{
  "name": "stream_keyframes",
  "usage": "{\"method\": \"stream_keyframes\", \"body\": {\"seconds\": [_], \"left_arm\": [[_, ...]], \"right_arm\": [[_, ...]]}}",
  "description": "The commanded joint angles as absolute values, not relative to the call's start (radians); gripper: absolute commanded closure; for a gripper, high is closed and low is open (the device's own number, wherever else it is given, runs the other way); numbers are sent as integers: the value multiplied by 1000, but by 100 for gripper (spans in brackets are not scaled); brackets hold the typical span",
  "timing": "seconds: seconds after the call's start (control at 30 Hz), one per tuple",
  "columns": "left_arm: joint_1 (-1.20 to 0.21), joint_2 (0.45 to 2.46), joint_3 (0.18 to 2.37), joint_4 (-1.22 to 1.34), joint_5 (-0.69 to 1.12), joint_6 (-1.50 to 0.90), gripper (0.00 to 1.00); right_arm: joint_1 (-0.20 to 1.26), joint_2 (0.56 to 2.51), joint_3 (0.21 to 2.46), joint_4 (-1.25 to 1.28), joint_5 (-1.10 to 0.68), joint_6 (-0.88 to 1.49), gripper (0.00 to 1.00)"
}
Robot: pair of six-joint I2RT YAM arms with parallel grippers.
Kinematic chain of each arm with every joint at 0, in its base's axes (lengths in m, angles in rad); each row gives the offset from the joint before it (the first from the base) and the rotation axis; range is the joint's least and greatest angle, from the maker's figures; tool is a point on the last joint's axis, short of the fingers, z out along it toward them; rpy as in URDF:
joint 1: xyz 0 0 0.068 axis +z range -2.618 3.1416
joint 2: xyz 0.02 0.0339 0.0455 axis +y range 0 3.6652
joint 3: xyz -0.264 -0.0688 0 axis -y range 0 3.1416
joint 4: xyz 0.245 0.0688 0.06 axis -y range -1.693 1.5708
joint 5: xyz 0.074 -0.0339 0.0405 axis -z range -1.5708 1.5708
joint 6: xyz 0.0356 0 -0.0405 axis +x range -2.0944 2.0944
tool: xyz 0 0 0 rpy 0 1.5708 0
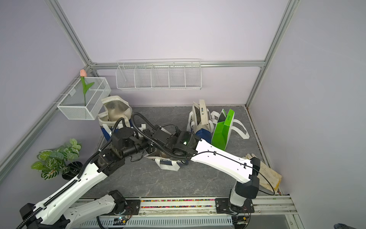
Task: Open the takeout bag
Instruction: Pick up the takeout bag at the center of the board.
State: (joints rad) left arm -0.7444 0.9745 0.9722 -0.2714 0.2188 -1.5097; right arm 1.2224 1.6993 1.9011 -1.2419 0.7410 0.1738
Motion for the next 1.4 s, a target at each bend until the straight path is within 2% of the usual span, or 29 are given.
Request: {"method": "stream_keyframes", "body": {"seconds": [0.0, 0.13, 0.27, 0.4, 0.57, 0.6, 0.67, 0.73, 0.9, 0.93, 0.97, 1.07, 1.23, 1.37], "left_arm": [[-741, 968, 1005, -248, 239, -1505, 100], [-741, 964, 1009, -268, 220, -1485, 100], [-738, 970, 1017, -294, 205, -1458, 100], [-738, 999, 1055, -362, 184, -1404, 100], [-738, 1029, 1083, -395, 177, -1347, 100], [-738, 1039, 1102, -416, 181, -1319, 93], [-738, 1057, 1154, -466, 189, -1237, 69], [-738, 1062, 1209, -537, 202, -1128, 54], [-749, 1038, 1300, -664, 417, -864, 47], [-763, 1026, 1310, -712, 449, -821, 37], [-777, 1011, 1317, -758, 453, -789, 31], [-838, 952, 1315, -895, 403, -743, 21], [-913, 845, 1228, -947, 375, -806, 15], [-940, 833, 1150, -931, 344, -886, 14]], "right_arm": [[1221, 1682, 1924, -1295, 793, 202, 30], [1210, 1659, 1918, -1312, 804, 222, 57], [1202, 1623, 1889, -1297, 758, 230, 75], [1201, 1623, 1894, -1319, 729, 251, 88], [1197, 1612, 1898, -1324, 681, 256, 92], [1187, 1602, 1894, -1312, 648, 261, 93], [1155, 1579, 1881, -1285, 567, 278, 93], [1117, 1543, 1846, -1240, 487, 303, 93], [1045, 1474, 1769, -1152, 304, 351, 93], [1037, 1466, 1757, -1141, 285, 356, 93], [1030, 1460, 1745, -1131, 266, 362, 93], [994, 1434, 1700, -1078, 188, 395, 93], [982, 1421, 1677, -1052, 180, 408, 93], [982, 1411, 1665, -1039, 166, 417, 93]]}}
